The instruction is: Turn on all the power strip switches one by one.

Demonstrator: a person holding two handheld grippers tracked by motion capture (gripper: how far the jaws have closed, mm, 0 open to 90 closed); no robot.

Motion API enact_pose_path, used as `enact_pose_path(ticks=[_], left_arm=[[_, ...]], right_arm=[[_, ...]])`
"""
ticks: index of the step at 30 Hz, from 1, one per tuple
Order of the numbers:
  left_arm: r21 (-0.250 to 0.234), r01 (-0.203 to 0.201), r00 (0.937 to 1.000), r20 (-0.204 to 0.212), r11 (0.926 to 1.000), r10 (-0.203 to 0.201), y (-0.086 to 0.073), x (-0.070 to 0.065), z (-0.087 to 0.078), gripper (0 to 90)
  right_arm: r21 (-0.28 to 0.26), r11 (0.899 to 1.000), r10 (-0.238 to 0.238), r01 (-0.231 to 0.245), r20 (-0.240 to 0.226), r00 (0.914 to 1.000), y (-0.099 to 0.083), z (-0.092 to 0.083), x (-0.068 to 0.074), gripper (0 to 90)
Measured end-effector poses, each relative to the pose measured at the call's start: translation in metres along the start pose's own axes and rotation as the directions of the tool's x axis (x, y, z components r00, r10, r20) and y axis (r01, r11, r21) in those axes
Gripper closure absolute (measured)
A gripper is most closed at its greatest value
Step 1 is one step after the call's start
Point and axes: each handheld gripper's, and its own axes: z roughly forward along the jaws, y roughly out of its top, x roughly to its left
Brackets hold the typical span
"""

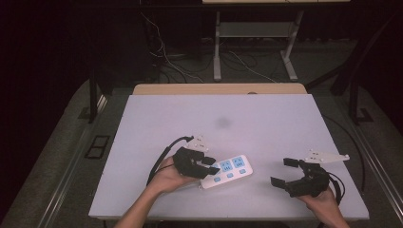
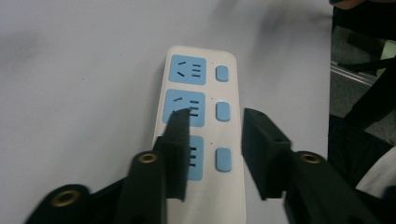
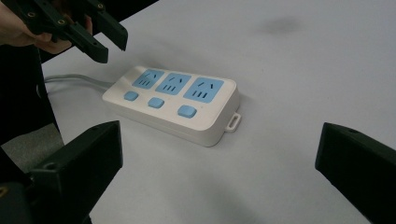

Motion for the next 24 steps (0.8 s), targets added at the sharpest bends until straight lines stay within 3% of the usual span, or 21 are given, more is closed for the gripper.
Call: enact_pose_path(ticks=[5, 24], left_arm=[[0.03, -0.024, 0.9996, 0.016, 0.9993, 0.023, 0.0, 0.0, 0.004, 89.0], [0.09, -0.013, 0.9996, 0.024, 0.9958, 0.011, 0.003, 0.002, 0.022, 89.2]], right_arm=[[0.001, 1.0, -0.002, 0.002, 0.0, 1.0, 0.0, 0.001, 0.0, 0.5], [0.004, 1.0, -0.005, 0.005, -0.001, 1.0, 0.0, 0.001, 0.0, 0.5]])
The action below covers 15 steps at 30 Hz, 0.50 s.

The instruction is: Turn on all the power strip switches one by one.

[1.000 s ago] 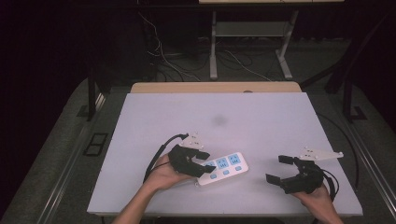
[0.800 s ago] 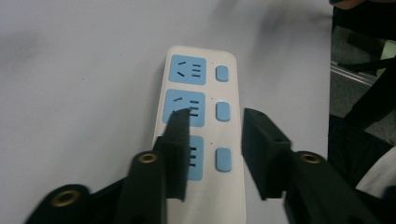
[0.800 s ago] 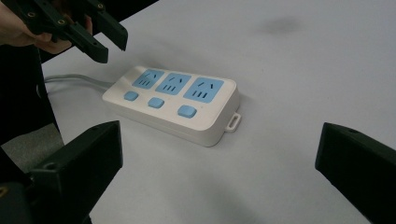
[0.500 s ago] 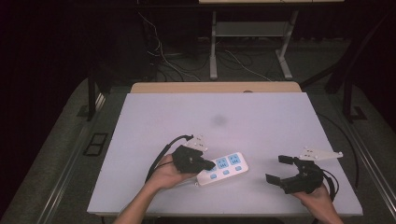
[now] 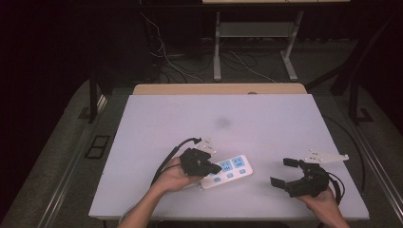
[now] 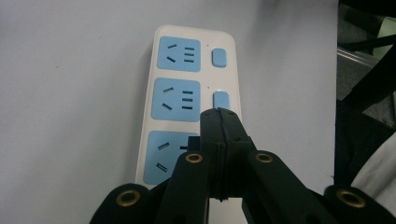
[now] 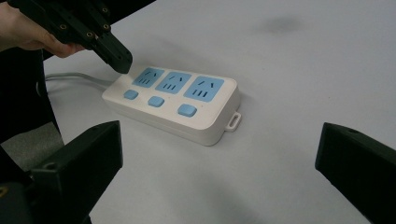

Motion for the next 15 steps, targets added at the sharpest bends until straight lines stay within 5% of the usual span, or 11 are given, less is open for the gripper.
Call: enact_pose_path(ticks=[15], left_arm=[[0.048, -0.023, 0.9994, 0.029, 0.9986, 0.021, -0.0014, -0.003, 0.0102, 89.2]], right_arm=[[0.005, 1.0, -0.006, 0.006, -0.002, 1.0, -0.0001, 0.0007, 0.0005, 0.5]])
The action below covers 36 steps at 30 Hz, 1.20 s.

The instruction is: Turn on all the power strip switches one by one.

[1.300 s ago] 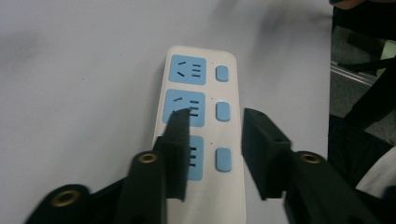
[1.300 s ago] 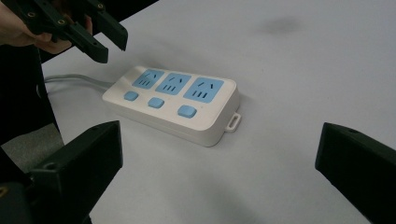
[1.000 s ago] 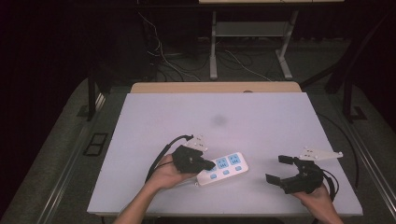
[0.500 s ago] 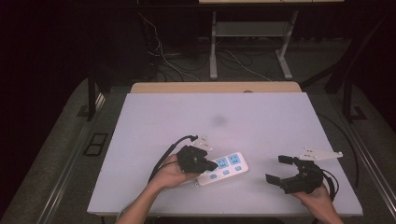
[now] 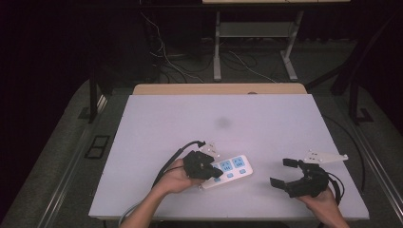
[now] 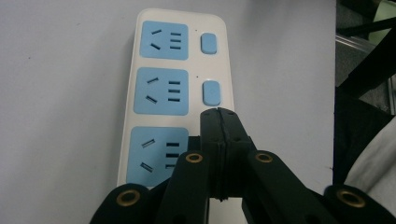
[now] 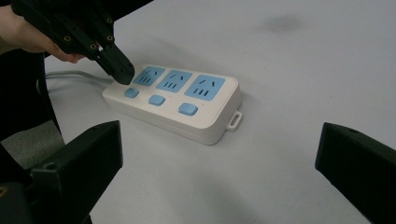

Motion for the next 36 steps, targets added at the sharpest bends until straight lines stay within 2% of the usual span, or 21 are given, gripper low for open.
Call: enact_pose_path(ticks=[10, 19, 22, 32, 36], left_arm=[[0.026, -0.002, 0.9999, 0.017, 0.9997, 0.002, -0.0037, 0.0007, 0.0044, 89.2], [0.014, -0.003, 0.9998, 0.022, 0.9999, 0.002, -0.0046, 0.0014, 0.0057, 89.2], [0.003, 0.016, 0.9992, 0.037, 0.9999, -0.016, -0.0061, 0.0034, 0.0066, 89.3], [-0.013, 0.034, 0.9974, 0.065, 0.9993, -0.033, -0.0095, 0.0078, 0.0079, 89.5], [-0.013, 0.013, 0.998, 0.062, 0.9998, -0.012, -0.0101, 0.0077, 0.0078, 89.6]], right_arm=[[0.002, 1.0, 0.0, 0.0, -0.001, 1.0, 0.0, 0.0002, 0.0, 0.5], [0.003, 1.0, 0.001, -0.001, -0.006, 1.0, -0.0002, 0.0003, -0.0002, 0.5], [0.003, 1.0, 0.002, -0.002, -0.008, 1.0, -0.0002, 0.0002, -0.0003, 0.5], [0.001, 1.0, 0.004, -0.004, -0.012, 0.9999, -0.0002, 0.0, -0.0003, 0.5], [0.001, 1.0, 0.005, -0.005, -0.013, 0.9999, -0.0002, 0.0, -0.0004, 0.5]])
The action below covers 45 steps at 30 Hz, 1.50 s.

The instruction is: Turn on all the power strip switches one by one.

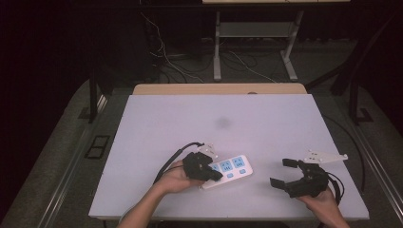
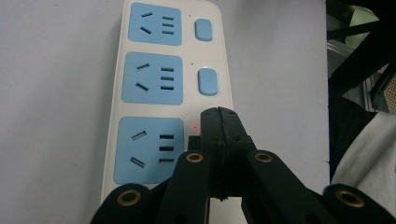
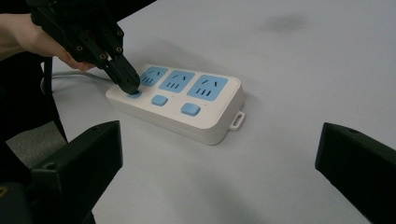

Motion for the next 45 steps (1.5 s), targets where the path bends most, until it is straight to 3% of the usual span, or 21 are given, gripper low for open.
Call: enact_pose_path(ticks=[7, 10, 13, 21, 31, 37, 45], left_arm=[[-0.007, -0.001, 1.0, 0.002, 1.0, 0.001, 0.003, -0.002, 0.006, 89.8], [-0.01, 0.018, 0.9995, 0.027, 0.9998, -0.018, 0.002, 0.002, 0.006, 89.9], [-0.009, 0.0, 1.0, 0.009, 1.0, 0.001, 0.002, -0.001, 0.006, 90.0], [-0.076, 0.026, 0.9994, 0.027, 0.9968, -0.024, -0.008, 0.002, 0.006, 90.0], [-0.096, 0.036, 0.9992, 0.02, 0.9947, -0.034, -0.011, 0.001, 0.006, 90.0], [-0.149, 0.078, 0.9966, 0.038, 0.9857, -0.073, -0.02, 0.004, 0.007, 90.0], [-0.122, 0.062, 0.9981, 0.015, 0.9906, -0.06, -0.014, 0.001, 0.006, 89.9]], right_arm=[[-0.004, 1.0, 0.002, -0.002, -0.004, 1.0, 0.0, -0.001, 0.0, 0.5], [-0.006, 1.0, 0.001, -0.001, -0.004, 1.0, 0.0, -0.001, 0.0, 0.5], [-0.007, 1.0, 0.002, -0.002, -0.004, 1.0, 0.0, -0.002, 0.0, 0.5], [-0.018, 1.0, 0.004, -0.004, -0.004, 1.0, -0.001, -0.005, 0.001, 0.5], [-0.033, 0.999, 0.005, -0.005, -0.002, 1.0, -0.001, -0.008, 0.0, 0.5], [-0.039, 0.999, 0.005, -0.005, -0.006, 1.0, -0.001, -0.009, 0.0, 0.5], [-0.028, 1.0, 0.009, -0.009, -0.004, 1.0, -0.001, -0.007, -0.001, 0.5]])
